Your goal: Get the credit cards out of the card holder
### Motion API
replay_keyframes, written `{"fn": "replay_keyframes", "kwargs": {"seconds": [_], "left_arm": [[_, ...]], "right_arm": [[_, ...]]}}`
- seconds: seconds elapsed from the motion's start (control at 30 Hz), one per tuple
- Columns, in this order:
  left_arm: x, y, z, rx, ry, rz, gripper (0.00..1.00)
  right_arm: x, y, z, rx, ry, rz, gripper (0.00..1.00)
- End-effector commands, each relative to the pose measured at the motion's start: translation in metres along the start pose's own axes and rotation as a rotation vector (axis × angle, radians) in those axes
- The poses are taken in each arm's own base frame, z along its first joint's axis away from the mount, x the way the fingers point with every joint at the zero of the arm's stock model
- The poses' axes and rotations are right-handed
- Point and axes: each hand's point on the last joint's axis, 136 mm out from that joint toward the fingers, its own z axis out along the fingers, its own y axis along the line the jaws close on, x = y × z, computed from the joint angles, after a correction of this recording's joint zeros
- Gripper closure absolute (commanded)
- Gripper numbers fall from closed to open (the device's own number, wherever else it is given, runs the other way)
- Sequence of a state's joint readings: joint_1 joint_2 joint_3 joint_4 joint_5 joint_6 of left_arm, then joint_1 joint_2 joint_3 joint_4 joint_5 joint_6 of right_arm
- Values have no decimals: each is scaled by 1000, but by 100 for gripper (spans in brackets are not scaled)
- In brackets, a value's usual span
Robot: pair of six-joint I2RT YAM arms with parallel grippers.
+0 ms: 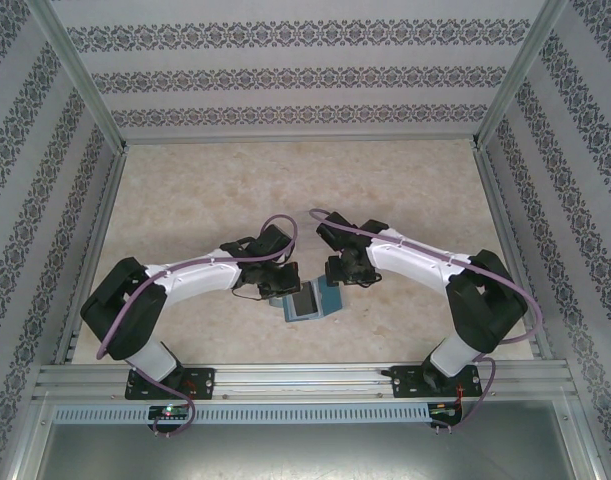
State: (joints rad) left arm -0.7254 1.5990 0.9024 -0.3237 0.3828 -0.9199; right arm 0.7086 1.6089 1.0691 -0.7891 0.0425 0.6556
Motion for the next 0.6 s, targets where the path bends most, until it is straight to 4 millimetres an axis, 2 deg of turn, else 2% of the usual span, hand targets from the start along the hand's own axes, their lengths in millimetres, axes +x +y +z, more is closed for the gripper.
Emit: {"fn": "replay_keyframes", "kwargs": {"seconds": [0.0, 0.1, 0.23, 0.33, 0.4, 0.47, 0.57], "left_arm": [[5, 7, 9, -8, 17, -8, 100], [5, 7, 10, -6, 21, -8, 100], [5, 5, 10, -2, 22, -5, 100], [5, 4, 11, -1, 24, -3, 100], [6, 5, 11, -1, 24, -6, 100], [6, 6, 11, -1, 24, -5, 100], [6, 6, 12, -1, 26, -8, 100]], "right_arm": [[-7, 8, -18, -57, -33, 17, 39], [-10, 10, -26, -74, -49, 18, 43], [-14, 21, -37, -141, -67, 18, 52], [-16, 42, -49, -268, -76, 20, 63], [-15, 59, -55, -380, -75, 28, 66], [-12, 75, -55, -476, -42, 28, 67], [-4, 82, -42, -503, 25, 38, 69]]}}
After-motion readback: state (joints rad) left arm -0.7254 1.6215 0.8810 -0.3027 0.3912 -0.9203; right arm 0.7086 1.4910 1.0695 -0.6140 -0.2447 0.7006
